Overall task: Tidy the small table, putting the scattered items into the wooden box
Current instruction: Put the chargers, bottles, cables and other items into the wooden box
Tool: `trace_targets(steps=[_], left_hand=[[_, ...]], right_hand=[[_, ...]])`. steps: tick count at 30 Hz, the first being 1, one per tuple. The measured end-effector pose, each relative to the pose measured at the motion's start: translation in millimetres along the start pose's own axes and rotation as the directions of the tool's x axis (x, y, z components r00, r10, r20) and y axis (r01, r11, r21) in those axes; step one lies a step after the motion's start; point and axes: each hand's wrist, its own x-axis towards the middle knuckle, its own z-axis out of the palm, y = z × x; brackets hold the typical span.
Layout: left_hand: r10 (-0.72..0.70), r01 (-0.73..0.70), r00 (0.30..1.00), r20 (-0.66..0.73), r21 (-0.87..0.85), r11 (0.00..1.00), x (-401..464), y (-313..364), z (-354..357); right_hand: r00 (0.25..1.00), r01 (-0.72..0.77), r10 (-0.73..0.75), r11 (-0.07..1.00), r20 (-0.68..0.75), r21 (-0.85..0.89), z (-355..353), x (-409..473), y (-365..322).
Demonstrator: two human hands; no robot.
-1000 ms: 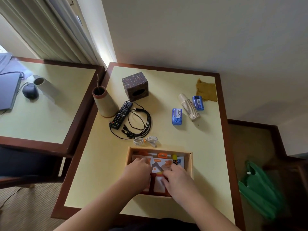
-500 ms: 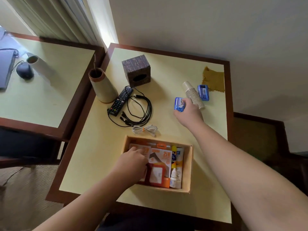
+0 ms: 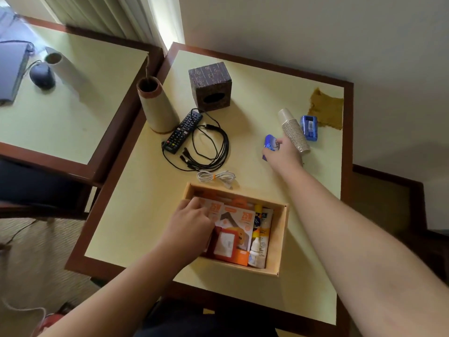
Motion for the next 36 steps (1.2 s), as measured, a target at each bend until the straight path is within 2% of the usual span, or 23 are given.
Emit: trace_targets(steps=[2,5,8,10,14,17,21,28,31,34,36], left_hand=[[0.025,-0.025,0.999,-0.032,0.007,1.0,-1,-1,0],[0.051,-0.051,0.998,-0.031,0.001,0.999,-3,-6,0],[0.051,-0.053,0.997,-0.059,-0.021,0.998,-5,-10,1],[0.059,-0.062,0.995,-0.079,-0.038,0.997,-5,-13,3],[0.059,-0.064,0.992,-0.108,-0.045,0.997,-4,-18,8],[0.071,-0.082,0.988,-0.139,-0.074,0.994,-5,-20,11],[0.053,-0.07,0.989,-0.137,-0.124,0.99,-8,-18,10],[0.023,-0.043,0.988,-0.156,-0.125,0.991,-9,-16,8],[0.033,-0.048,0.991,-0.13,-0.114,0.992,-8,-15,6],[0.024,-0.037,0.991,-0.13,-0.103,0.994,-10,-13,5],[0.007,-0.02,0.992,-0.125,-0.107,0.994,-12,-11,6]], right_hand=[[0.995,0.097,-0.096,0.992,-0.019,0.084,-16,-41,0],[0.968,0.249,-0.247,0.966,-0.033,0.066,-26,-119,15],[0.957,0.288,-0.284,0.953,0.058,-0.096,-20,-187,41],[0.959,0.283,-0.276,0.925,0.065,-0.253,-10,-211,60],[0.913,0.352,-0.408,0.769,0.015,-0.534,9,-223,70],[0.906,0.306,-0.422,0.712,-0.036,-0.632,15,-215,69],[0.905,0.309,-0.425,0.62,0.022,-0.721,19,-201,74],[0.924,0.322,-0.364,0.565,0.121,-0.759,13,-198,77],[0.921,0.357,-0.35,0.581,0.171,-0.732,8,-195,76],[0.874,0.424,-0.474,0.631,0.11,-0.649,-4,-186,70],[0.829,0.457,-0.559,0.699,-0.022,-0.549,-18,-171,63]])
